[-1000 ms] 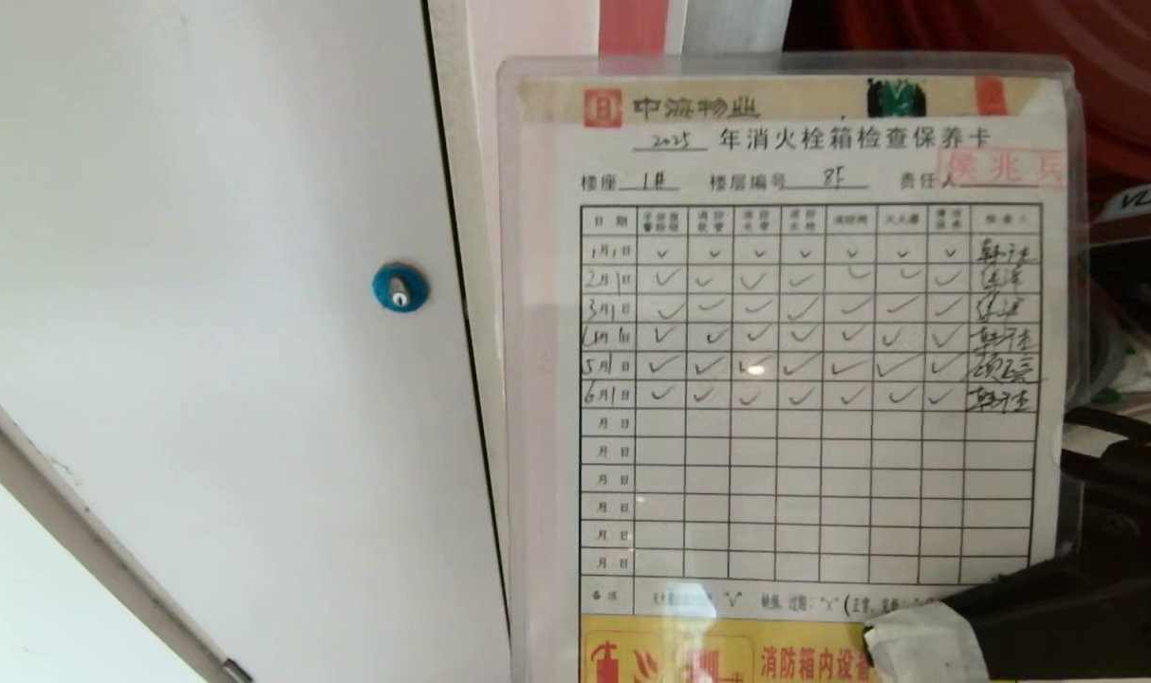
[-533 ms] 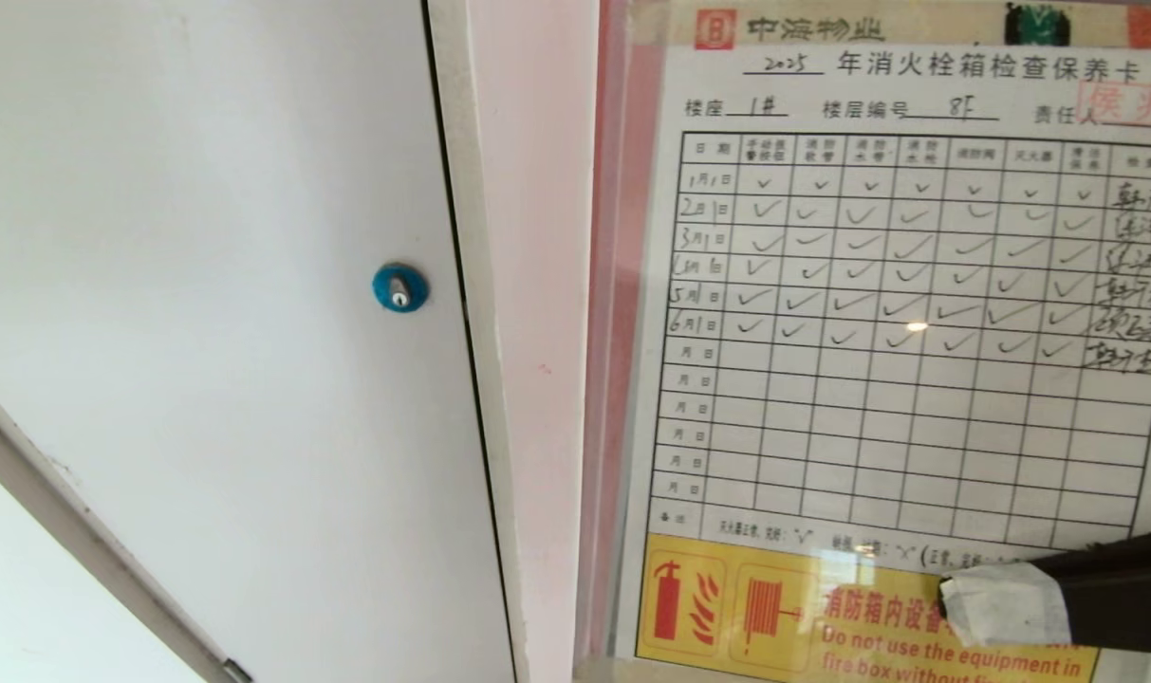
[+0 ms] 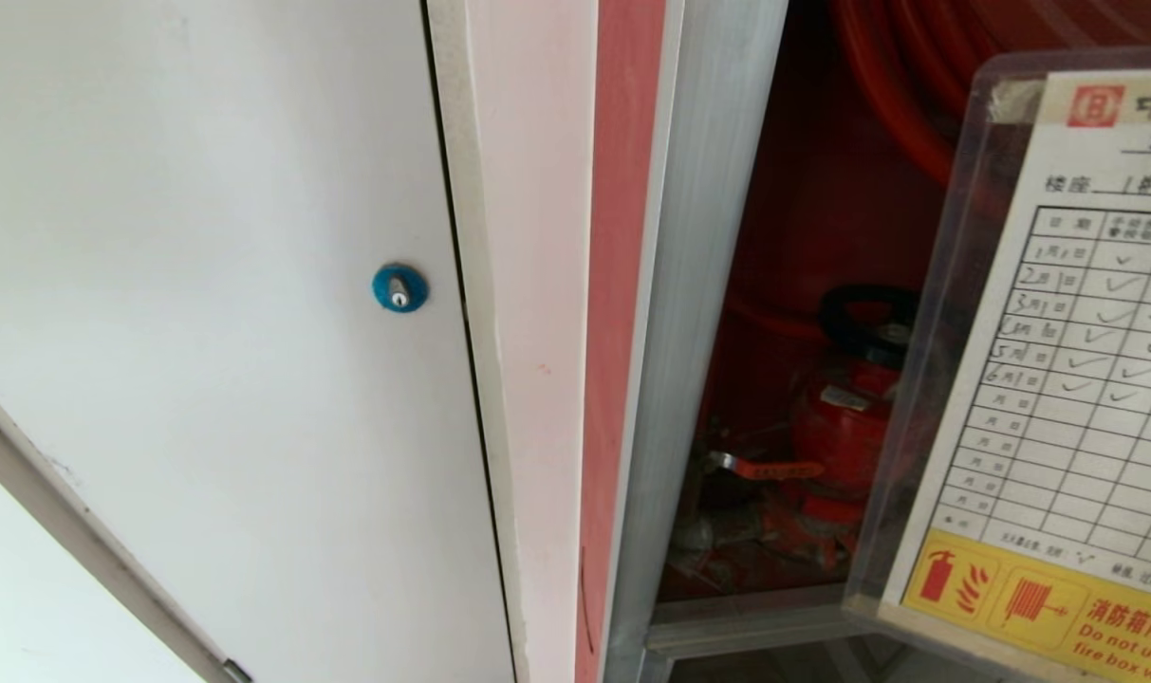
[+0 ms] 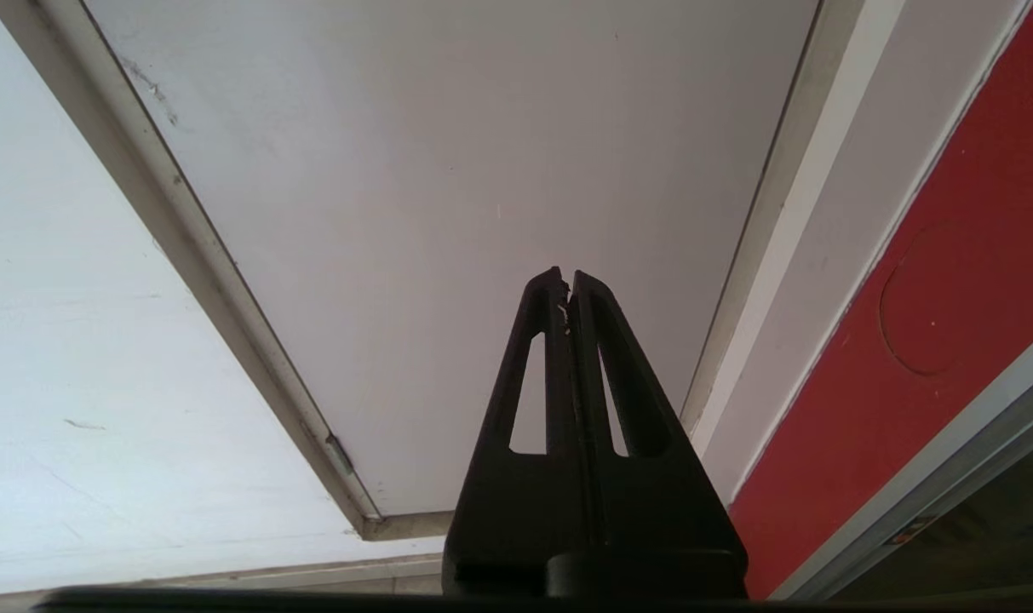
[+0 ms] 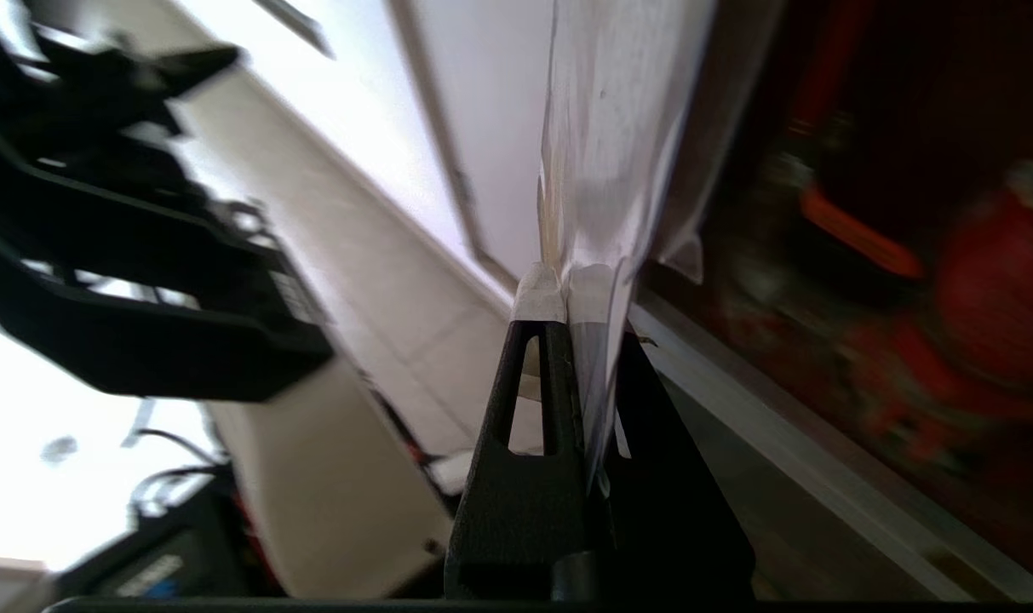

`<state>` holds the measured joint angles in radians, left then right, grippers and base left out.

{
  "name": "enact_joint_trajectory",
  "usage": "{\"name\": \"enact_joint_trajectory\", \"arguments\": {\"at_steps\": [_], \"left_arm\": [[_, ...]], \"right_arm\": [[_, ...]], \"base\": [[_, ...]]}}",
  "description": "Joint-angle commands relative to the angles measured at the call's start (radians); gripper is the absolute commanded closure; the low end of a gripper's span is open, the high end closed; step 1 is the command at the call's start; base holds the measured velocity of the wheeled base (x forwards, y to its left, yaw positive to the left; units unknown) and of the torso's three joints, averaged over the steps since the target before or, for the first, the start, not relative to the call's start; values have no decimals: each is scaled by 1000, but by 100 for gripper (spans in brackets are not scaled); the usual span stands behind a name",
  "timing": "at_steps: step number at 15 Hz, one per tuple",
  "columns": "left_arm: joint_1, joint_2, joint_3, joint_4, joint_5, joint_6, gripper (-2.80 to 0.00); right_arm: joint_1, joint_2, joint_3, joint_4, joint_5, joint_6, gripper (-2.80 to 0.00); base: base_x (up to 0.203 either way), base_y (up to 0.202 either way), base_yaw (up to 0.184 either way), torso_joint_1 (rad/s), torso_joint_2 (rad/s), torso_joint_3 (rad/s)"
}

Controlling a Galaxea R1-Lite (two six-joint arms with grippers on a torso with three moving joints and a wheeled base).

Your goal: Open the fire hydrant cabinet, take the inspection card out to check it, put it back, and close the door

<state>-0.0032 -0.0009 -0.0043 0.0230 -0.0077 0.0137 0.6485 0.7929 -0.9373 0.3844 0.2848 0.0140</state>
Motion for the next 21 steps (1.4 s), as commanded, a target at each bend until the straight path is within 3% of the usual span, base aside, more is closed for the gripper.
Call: {"name": "enact_joint_trajectory", "arguments": {"at_steps": [1, 3, 5, 10, 12, 14, 17, 19, 21], "left_arm": [[0, -1, 0, 0, 0, 1, 0], [0, -1, 0, 0, 0, 0, 0], [0, -1, 0, 0, 0, 0, 0], [0, -1, 0, 0, 0, 0, 0], [0, -1, 0, 0, 0, 0, 0], [0, -1, 0, 0, 0, 0, 0], [0, -1, 0, 0, 0, 0, 0], [0, -1, 1, 0, 0, 0, 0], [0, -1, 1, 0, 0, 0, 0]], "right_arm": [[0, -85, -23, 87, -157, -90, 0], [-1, -117, -56, 173, -264, -222, 0], [-1, -118, -74, 200, -421, -347, 0], [-2, -55, -102, 148, -784, -699, 0], [-2, -21, -109, 107, -894, -862, 0], [-3, 6, -128, 96, -943, -929, 0], [-30, 151, -158, 94, -1029, -1126, 0], [-89, 225, -180, 79, -1034, -1229, 0], [-153, 297, -197, 18, -985, -1291, 0]], "base": [[0, 0, 0, 0, 0, 0], [0, 0, 0, 0, 0, 0], [0, 0, 0, 0, 0, 0], [0, 0, 0, 0, 0, 0], [0, 0, 0, 0, 0, 0], [0, 0, 0, 0, 0, 0], [0, 0, 0, 0, 0, 0], [0, 0, 0, 0, 0, 0], [0, 0, 0, 0, 0, 0]]}}
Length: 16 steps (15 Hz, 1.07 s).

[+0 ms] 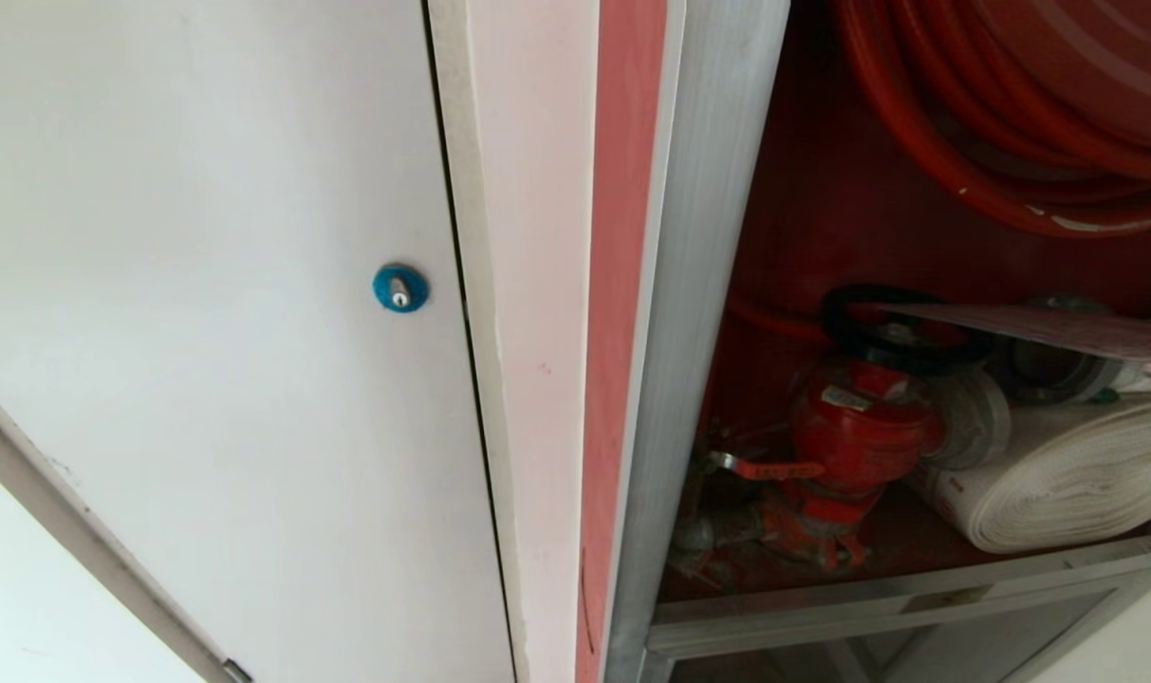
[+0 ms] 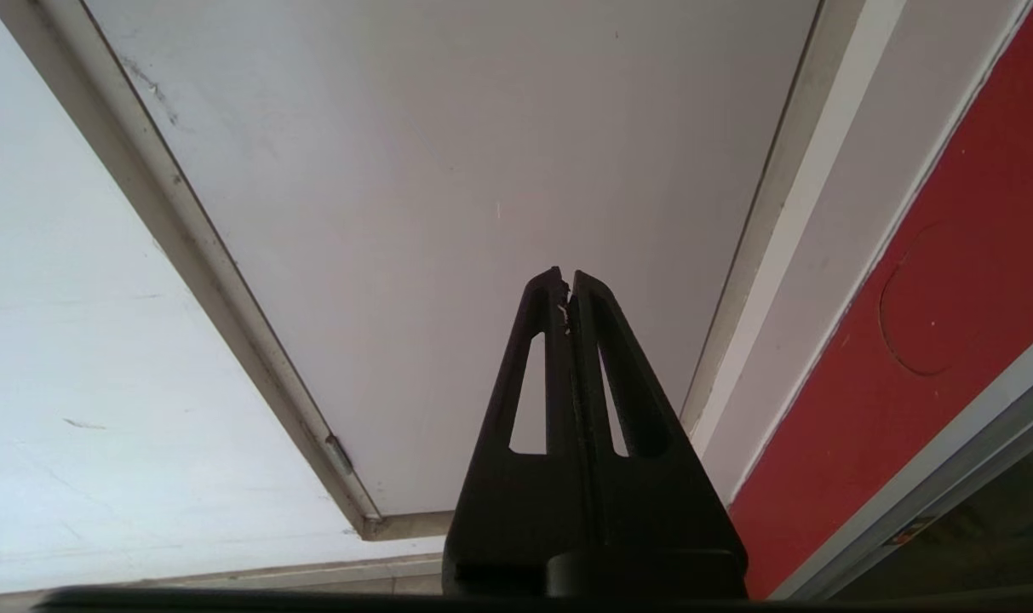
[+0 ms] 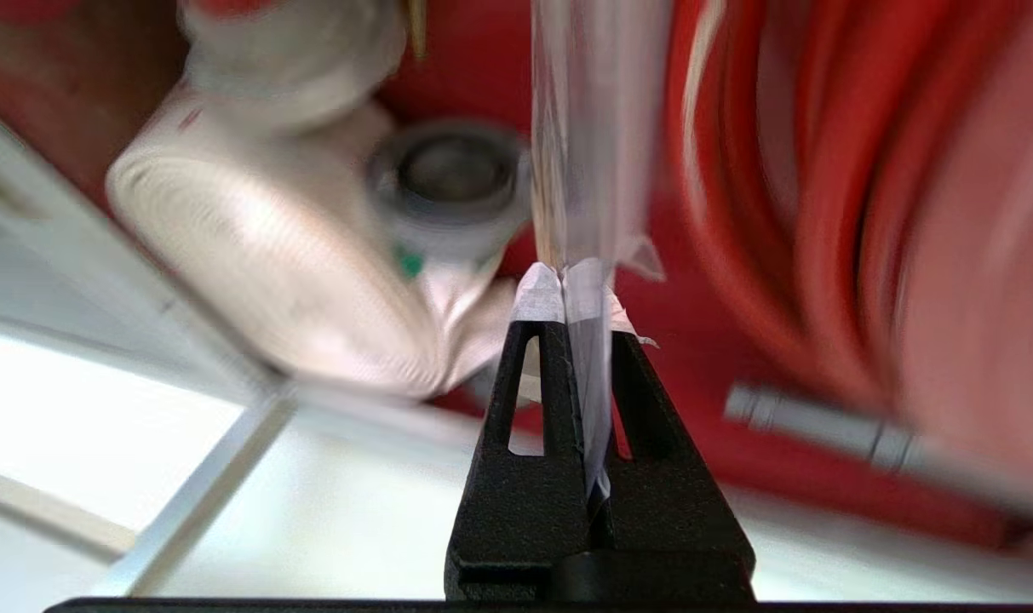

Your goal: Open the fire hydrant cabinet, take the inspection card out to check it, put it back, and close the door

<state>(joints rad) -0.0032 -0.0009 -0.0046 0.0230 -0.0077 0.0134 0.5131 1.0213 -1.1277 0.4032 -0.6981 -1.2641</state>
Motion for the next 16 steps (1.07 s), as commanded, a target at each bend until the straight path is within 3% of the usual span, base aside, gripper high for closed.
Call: {"name": "enact_joint_trajectory", "arguments": {"at_steps": [1, 2, 4, 7, 16], "left_arm": [[0, -1, 0, 0, 0, 0, 0], [0, -1, 0, 0, 0, 0, 0], [0, -1, 0, 0, 0, 1, 0], [0, -1, 0, 0, 0, 0, 0], [0, -1, 0, 0, 0, 0, 0]], "right_arm": [[-81, 95, -10, -48, 43, -63, 0], [-129, 115, -9, -95, 90, -108, 0], [-264, 172, 7, -247, 258, -194, 0], [-375, 234, 26, -324, 407, -265, 0], [-426, 312, 86, -481, 500, -267, 0]], "base": [[0, 0, 0, 0, 0, 0], [0, 0, 0, 0, 0, 0], [0, 0, 0, 0, 0, 0], [0, 0, 0, 0, 0, 0], [0, 0, 0, 0, 0, 0]]}}
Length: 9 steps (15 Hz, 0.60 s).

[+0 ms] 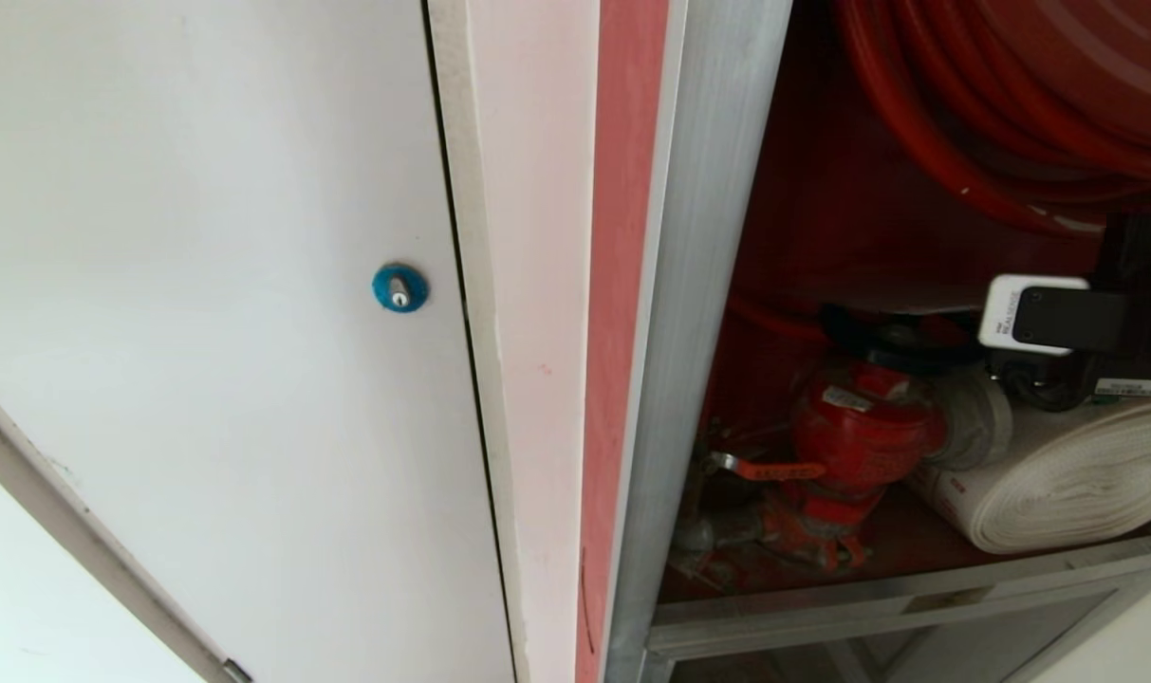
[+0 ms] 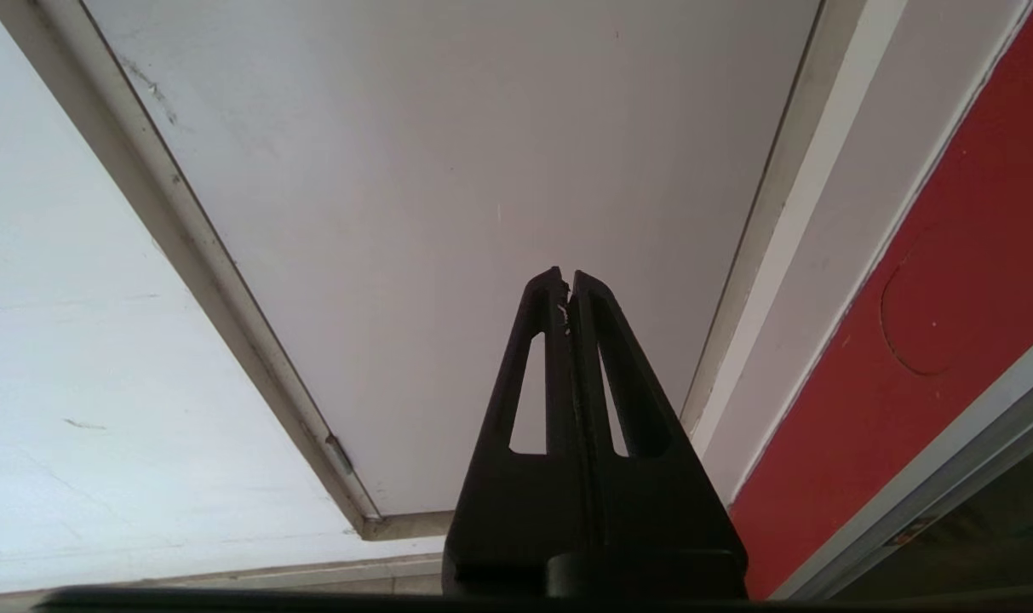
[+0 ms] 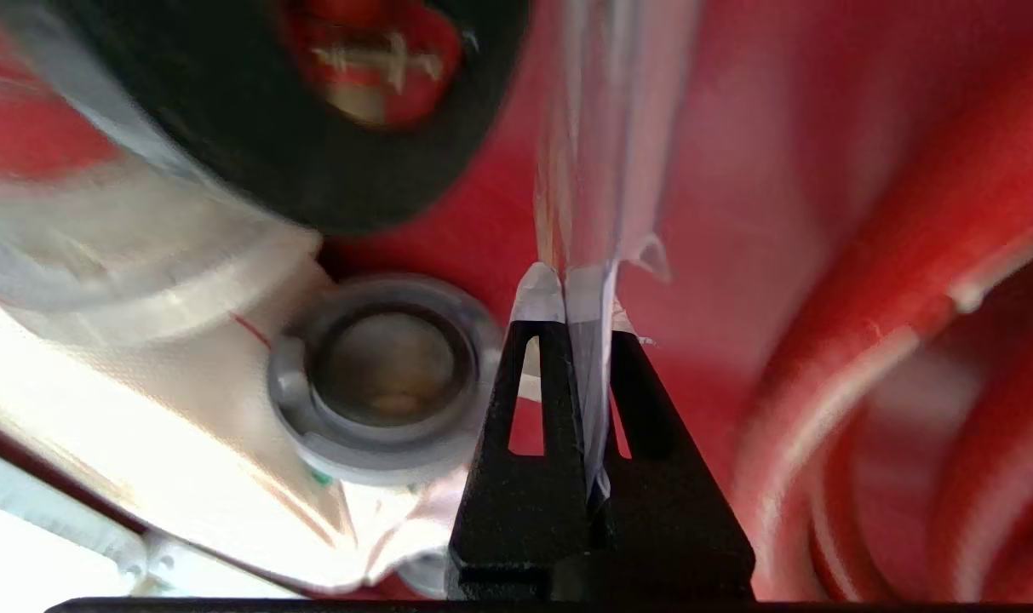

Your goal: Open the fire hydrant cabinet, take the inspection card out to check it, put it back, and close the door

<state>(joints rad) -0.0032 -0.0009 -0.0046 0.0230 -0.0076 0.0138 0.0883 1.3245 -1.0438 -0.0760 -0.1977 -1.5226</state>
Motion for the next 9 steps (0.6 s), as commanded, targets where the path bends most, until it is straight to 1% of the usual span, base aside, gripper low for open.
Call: {"name": "enact_joint_trajectory", "arguments": {"at_steps": [1, 2, 9], "left_arm": [[0, -1, 0, 0, 0, 1, 0], [-1, -1, 0, 0, 0, 0, 0], [0, -1, 0, 0, 0, 0, 0]], "right_arm": [[-2, 8, 2, -1, 22, -10, 0], [-2, 7, 4, -2, 37, -10, -280], [-4, -59, 34, 11, 37, -16, -280]], "base": [[0, 0, 0, 0, 0, 0], [0, 0, 0, 0, 0, 0], [0, 0, 0, 0, 0, 0]]}}
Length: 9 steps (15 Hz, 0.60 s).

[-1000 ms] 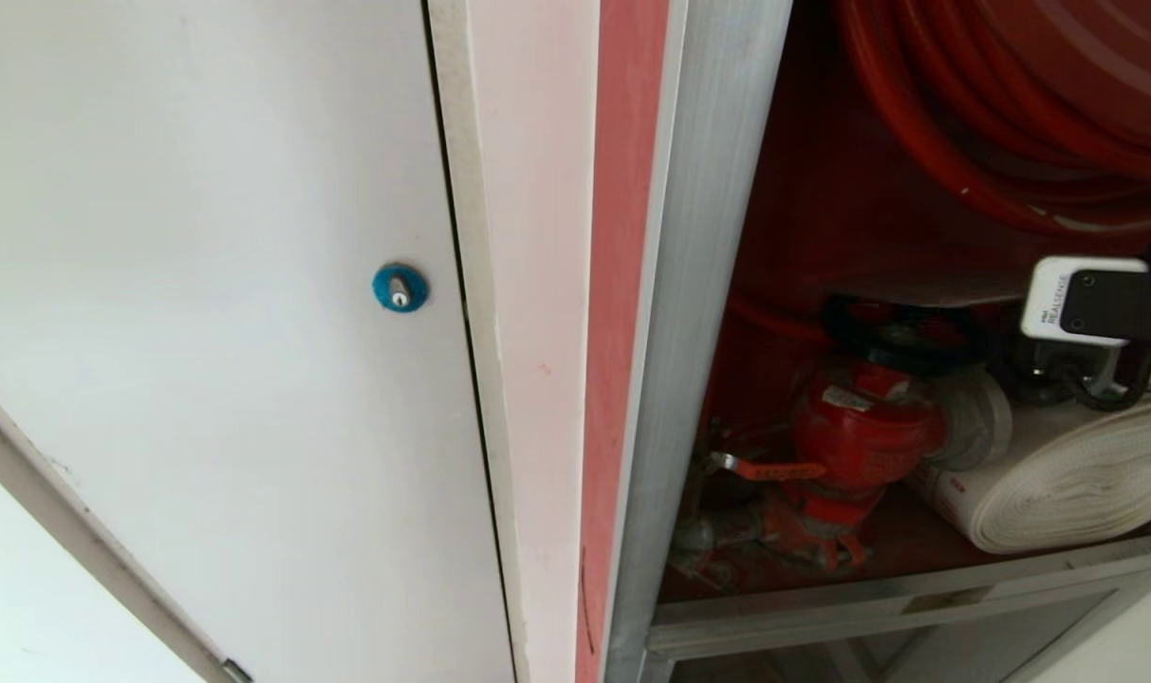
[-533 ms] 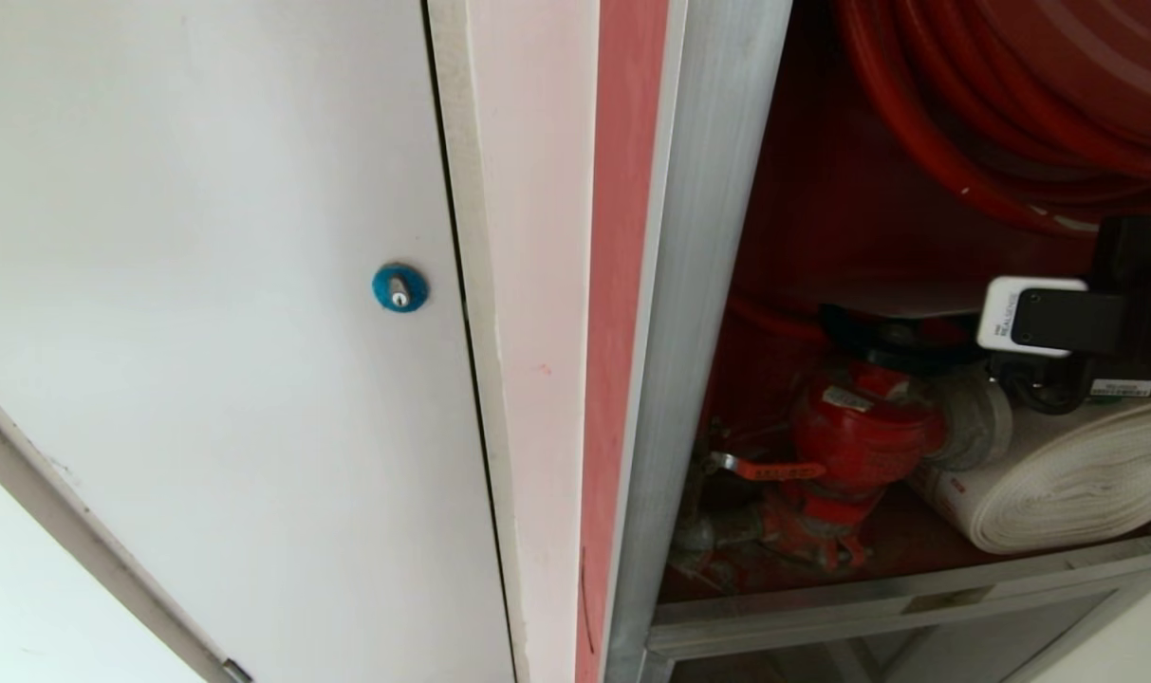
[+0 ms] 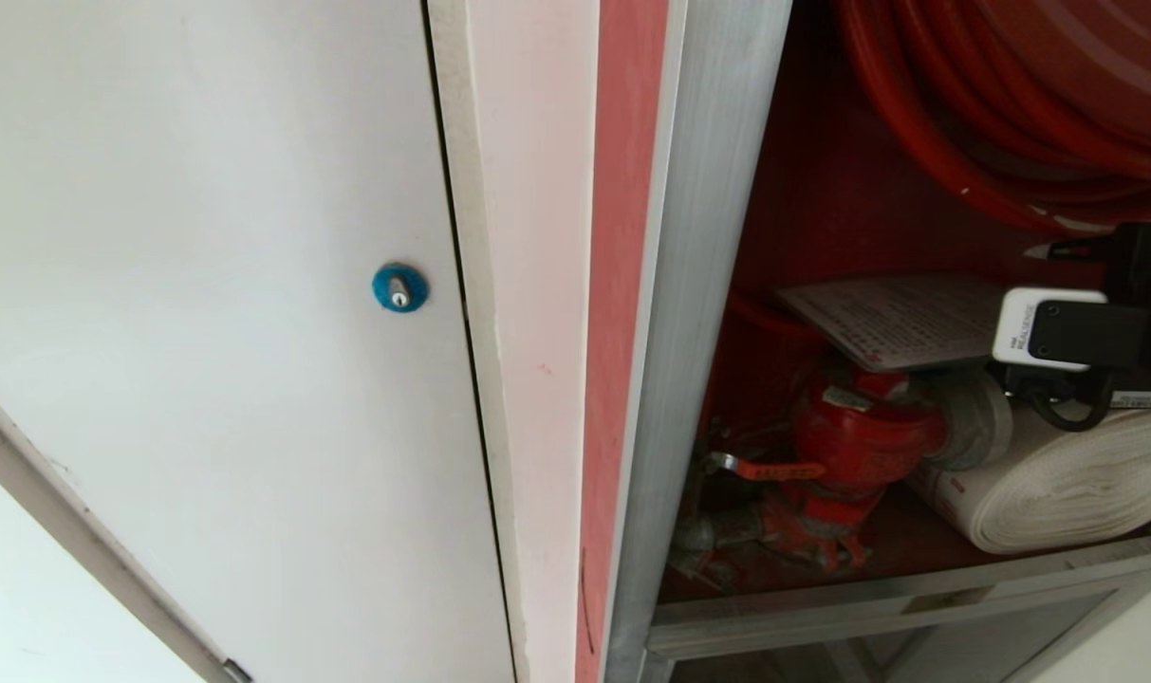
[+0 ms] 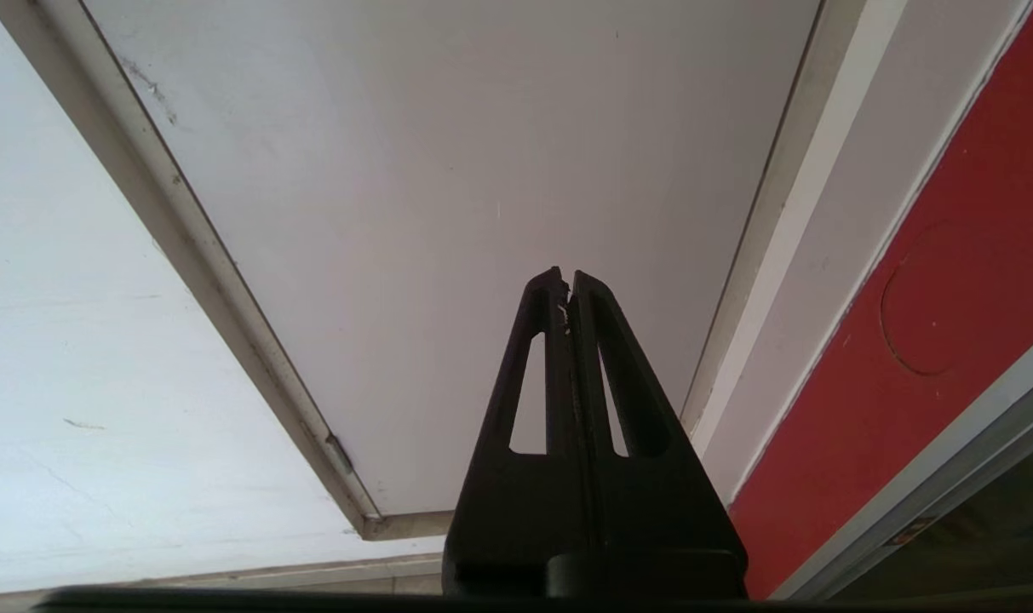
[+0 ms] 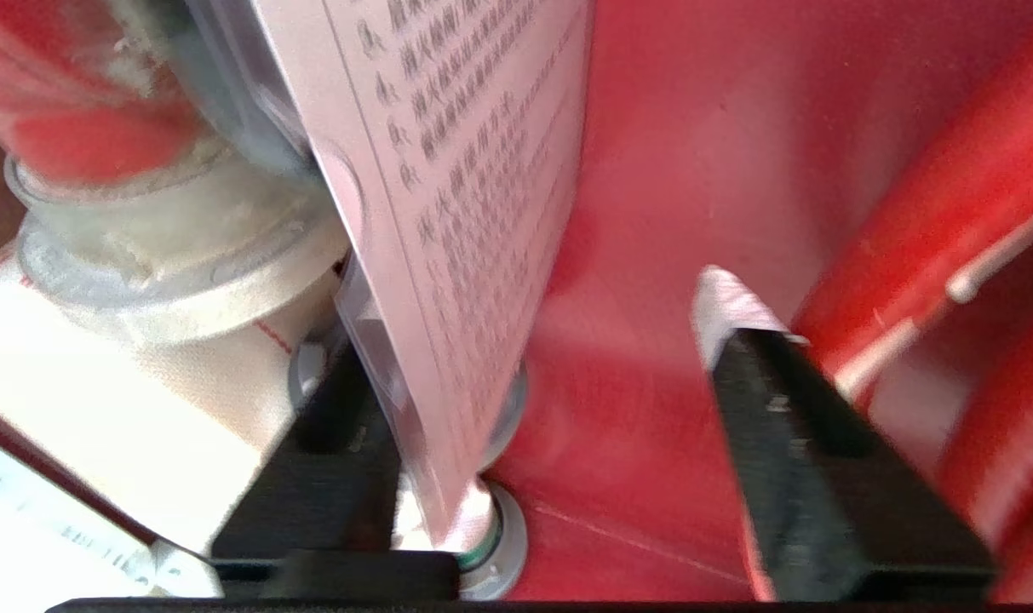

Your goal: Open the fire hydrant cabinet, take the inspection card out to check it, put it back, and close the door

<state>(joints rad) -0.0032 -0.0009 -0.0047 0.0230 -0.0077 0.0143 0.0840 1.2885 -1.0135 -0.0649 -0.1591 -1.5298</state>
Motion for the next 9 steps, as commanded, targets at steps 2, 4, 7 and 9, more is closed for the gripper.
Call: {"name": "enact_joint_trajectory", "arguments": {"at_steps": [2, 4, 7, 9], "left_arm": [[0, -1, 0, 0, 0, 0, 0], [0, -1, 0, 0, 0, 0, 0], [0, -1, 0, 0, 0, 1, 0], [0, -1, 0, 0, 0, 0, 0]], "right_arm": [[2, -57, 33, -2, 2, -10, -280], [2, -103, 81, -1, 3, -16, -280], [3, -169, 139, 1, 13, -39, -280], [5, -217, 179, 2, 26, -44, -280]], "base": [[0, 0, 0, 0, 0, 0], [0, 0, 0, 0, 0, 0], [0, 0, 0, 0, 0, 0], [0, 0, 0, 0, 0, 0]]}}
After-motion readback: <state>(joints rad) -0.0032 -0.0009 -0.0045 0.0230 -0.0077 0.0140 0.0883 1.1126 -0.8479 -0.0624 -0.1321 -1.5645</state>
